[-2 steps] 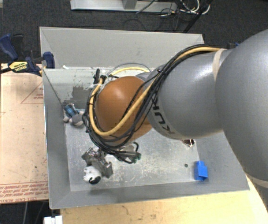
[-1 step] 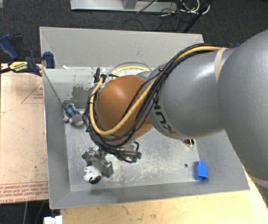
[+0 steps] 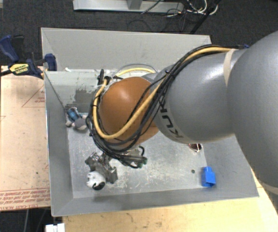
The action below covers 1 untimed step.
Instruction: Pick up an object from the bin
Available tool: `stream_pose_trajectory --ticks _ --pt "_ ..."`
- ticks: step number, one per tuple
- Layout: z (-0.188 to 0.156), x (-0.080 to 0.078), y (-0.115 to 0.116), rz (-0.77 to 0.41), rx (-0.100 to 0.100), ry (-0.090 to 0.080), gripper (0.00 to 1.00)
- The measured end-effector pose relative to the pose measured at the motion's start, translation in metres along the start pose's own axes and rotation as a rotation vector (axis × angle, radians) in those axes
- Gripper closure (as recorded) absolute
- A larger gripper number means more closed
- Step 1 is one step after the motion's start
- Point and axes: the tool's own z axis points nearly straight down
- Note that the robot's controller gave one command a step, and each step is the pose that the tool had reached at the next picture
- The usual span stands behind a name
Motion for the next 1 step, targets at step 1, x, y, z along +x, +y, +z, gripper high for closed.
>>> stream_pose_trajectory --ticks 1 --pt "-0.0044 0.0002 0.0002 0.0 -0.001 0.002 1.0"
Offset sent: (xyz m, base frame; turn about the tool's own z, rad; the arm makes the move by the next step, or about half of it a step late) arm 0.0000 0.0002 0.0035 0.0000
